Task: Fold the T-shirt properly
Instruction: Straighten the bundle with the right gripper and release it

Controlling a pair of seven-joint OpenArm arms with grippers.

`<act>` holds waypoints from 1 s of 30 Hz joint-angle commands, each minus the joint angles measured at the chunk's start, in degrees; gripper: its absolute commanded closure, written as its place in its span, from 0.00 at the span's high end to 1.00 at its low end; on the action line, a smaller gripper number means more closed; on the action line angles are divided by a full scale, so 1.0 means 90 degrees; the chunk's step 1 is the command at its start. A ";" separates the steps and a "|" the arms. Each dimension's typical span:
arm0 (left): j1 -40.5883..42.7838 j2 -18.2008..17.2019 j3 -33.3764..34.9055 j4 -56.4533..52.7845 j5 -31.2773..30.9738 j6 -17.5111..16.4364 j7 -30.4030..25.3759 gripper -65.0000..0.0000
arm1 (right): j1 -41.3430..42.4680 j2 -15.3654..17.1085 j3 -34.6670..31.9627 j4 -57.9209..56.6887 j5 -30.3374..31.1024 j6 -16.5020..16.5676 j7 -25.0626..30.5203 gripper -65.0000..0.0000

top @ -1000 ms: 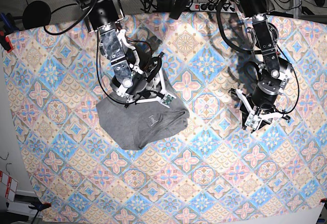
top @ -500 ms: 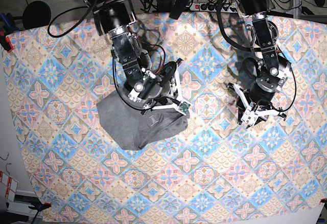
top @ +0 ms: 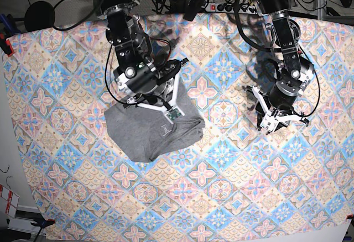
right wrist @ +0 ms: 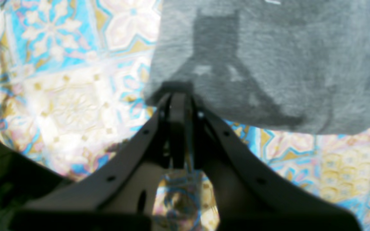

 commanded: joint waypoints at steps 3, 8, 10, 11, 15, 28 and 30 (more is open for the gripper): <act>-0.0101 -0.0033 -0.0007 0.0133 -0.0092 0.0052 -0.0142 0.22 | 0.0073 0.0025 0.0433 -0.0663 -0.0084 -0.0004 0.0243 0.05; -0.0111 -0.0043 -0.0007 0.0133 -0.0083 0.0052 -0.0142 0.22 | 0.0112 0.0025 0.0530 -0.1903 -0.0074 -0.0004 0.0907 0.05; -0.0111 -0.0043 0.0003 0.0133 -0.0083 0.0052 -0.0142 0.22 | 0.0122 0.0025 0.0530 -0.2196 -0.0084 -0.0004 0.1063 0.05; -0.0111 -0.0043 0.0003 0.0133 -0.0083 0.0052 -0.0142 0.22 | 0.0122 0.0025 0.0520 -0.2274 -0.0084 -0.0004 0.1161 0.05; -0.0121 -0.0043 0.0003 0.0133 -0.0083 0.0052 -0.0142 0.22 | 0.0230 0.0025 0.0511 -0.2558 -0.0084 -0.0004 0.1552 0.05; -0.0062 -0.0043 0.0003 0.0133 -0.0043 0.0052 -0.0142 0.22 | 0.1617 -0.0053 0.0130 -0.3593 -0.0074 0.0357 0.2167 0.05; -0.0052 -0.0043 0.0003 0.0133 -0.0034 0.0052 -0.0142 0.22 | 0.1627 -0.0180 0.0130 -0.3456 -0.0084 0.0357 0.2089 0.05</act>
